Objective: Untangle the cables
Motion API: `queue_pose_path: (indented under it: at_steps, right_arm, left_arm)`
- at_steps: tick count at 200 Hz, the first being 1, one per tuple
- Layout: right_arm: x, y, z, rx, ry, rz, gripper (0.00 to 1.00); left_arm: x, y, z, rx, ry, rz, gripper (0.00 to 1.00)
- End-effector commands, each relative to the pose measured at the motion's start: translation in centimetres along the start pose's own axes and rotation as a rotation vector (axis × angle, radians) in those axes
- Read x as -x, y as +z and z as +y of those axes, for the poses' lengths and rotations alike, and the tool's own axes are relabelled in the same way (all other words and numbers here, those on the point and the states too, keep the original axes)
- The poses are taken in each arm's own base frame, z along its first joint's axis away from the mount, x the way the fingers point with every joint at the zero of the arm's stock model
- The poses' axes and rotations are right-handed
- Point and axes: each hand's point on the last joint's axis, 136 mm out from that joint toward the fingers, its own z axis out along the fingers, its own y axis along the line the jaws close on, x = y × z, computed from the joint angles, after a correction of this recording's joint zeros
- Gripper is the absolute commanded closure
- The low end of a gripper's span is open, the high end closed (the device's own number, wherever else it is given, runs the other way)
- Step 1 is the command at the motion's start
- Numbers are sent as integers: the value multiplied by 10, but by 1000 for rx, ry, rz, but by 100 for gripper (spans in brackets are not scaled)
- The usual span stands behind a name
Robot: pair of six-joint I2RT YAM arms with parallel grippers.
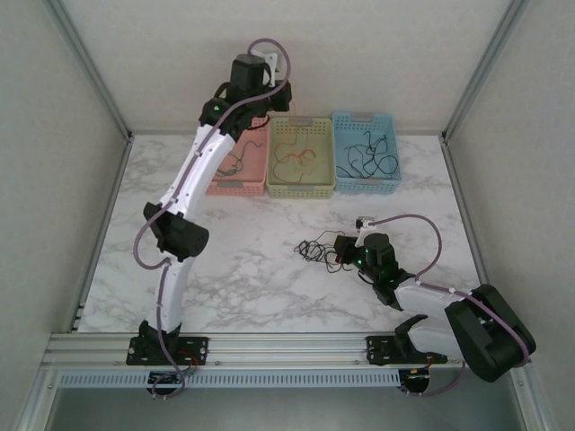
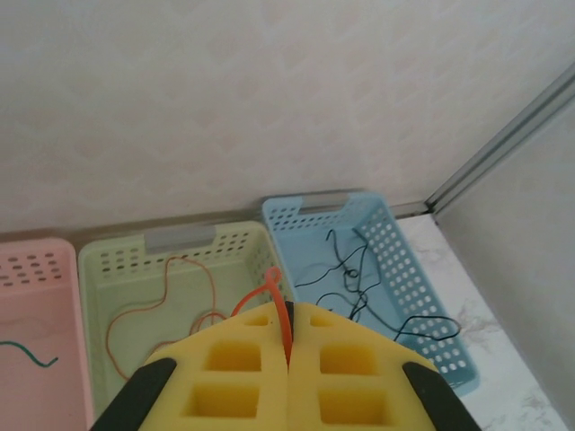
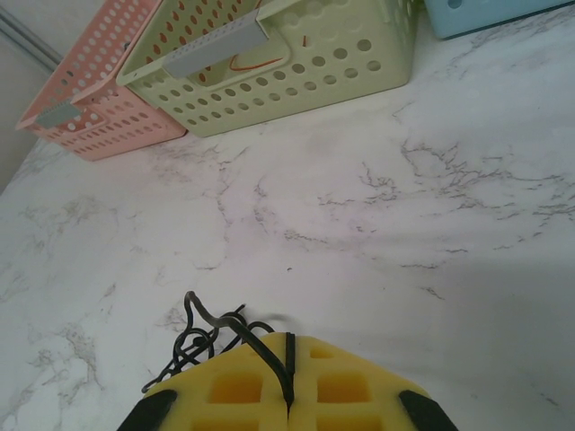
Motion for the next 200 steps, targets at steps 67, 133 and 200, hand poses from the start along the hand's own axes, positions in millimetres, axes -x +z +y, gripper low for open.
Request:
queue_pose_path:
  at_steps: [67, 133, 200]
  right_arm:
    - [7, 1, -7, -18, 37, -24, 100]
    - [8, 2, -7, -19, 43, -16, 100]
    - [65, -26, 40, 49, -110, -50, 100]
  left_arm:
    - [-81, 70, 14, -31, -25, 176, 55]
    - [-66, 22, -16, -63, 14, 202, 39]
    - [-109, -112, -40, -217, -67, 96, 33]
